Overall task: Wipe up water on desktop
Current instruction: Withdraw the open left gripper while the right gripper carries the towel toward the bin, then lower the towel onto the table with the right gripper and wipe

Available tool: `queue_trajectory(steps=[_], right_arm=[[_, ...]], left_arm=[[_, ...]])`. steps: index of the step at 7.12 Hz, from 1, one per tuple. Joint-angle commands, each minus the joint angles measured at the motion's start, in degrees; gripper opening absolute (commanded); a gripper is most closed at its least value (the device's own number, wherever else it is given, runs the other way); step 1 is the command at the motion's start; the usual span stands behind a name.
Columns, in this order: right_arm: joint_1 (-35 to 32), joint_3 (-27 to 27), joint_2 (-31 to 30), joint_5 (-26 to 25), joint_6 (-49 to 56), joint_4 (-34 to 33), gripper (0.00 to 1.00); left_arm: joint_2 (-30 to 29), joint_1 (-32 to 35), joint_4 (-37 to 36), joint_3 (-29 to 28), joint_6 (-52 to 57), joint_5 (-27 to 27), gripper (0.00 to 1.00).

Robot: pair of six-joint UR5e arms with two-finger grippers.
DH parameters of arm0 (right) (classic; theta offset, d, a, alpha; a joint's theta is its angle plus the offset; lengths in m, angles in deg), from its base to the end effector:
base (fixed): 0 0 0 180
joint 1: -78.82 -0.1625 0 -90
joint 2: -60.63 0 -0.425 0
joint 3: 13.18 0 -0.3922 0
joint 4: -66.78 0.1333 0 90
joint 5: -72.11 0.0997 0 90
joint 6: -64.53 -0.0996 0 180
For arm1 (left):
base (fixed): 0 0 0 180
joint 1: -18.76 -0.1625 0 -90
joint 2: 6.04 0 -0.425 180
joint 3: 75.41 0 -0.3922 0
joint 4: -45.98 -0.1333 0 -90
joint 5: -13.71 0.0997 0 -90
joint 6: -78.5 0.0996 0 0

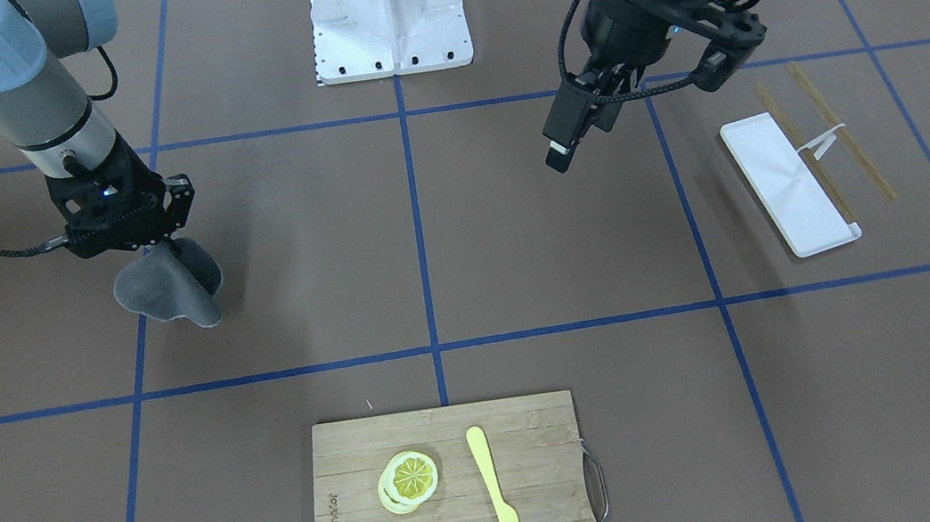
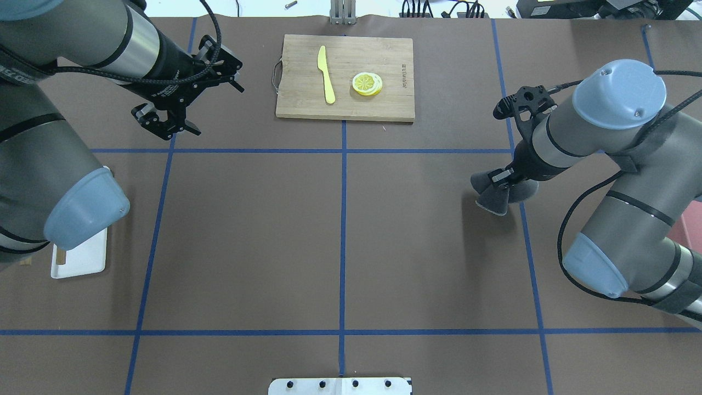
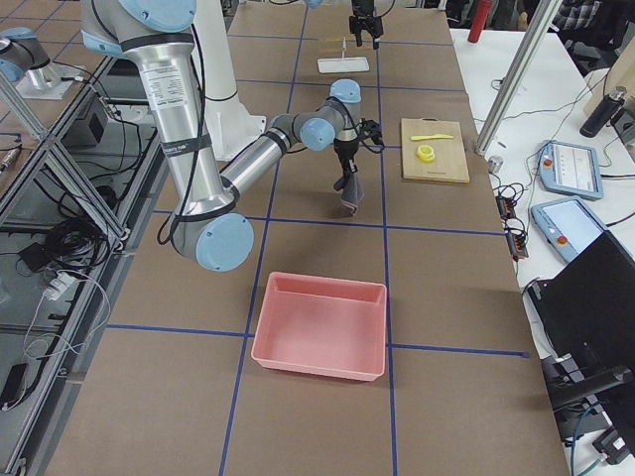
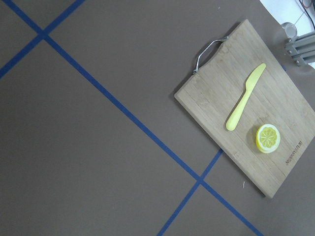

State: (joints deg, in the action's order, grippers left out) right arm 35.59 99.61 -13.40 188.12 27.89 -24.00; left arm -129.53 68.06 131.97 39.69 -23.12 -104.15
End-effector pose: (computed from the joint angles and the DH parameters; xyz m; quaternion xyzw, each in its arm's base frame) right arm -0.3440 -0.4464 0.3348 0.0951 -0.3698 -0.1543 0.9113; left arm 0.3049 -0.4875 0.1520 -0.0588 0.4903 -0.3421 0.7995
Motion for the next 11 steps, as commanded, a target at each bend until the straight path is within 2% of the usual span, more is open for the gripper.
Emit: queue_trajectory(steps=[1, 3, 5, 8, 9, 11], right_arm=[[3.2, -0.6, -2.6, 0.2, 0.5, -1.9, 0.0], [7.6, -0.4, -5.9, 0.3, 0.4, -1.5, 0.0], [15.2, 1.7, -4.8, 0.5, -3.5, -1.2, 0.0], [23.1, 1.9, 2.4, 2.1, -16.1, -1.2, 0.0], [23.2, 1.5, 3.0, 2.0, -16.6, -1.2, 0.0], [14.4, -1.9, 3.4, 2.3, -14.3, -1.4, 0.0]], left_arm=[[1.6, 0.4, -0.2, 0.6, 1.0, 0.0, 0.98], [1.9, 0.9, -2.0, 0.9, 2.6, 0.0, 0.98], [1.9, 0.9, -2.1, 0.7, 4.0, 0.0, 0.98], [3.2, 2.5, -2.1, 0.7, 4.2, 0.0, 0.98], [6.5, 4.0, -2.1, 1.9, 11.5, -0.2, 0.98], [16.5, 6.9, -2.7, 8.9, 23.5, -0.4, 0.98]])
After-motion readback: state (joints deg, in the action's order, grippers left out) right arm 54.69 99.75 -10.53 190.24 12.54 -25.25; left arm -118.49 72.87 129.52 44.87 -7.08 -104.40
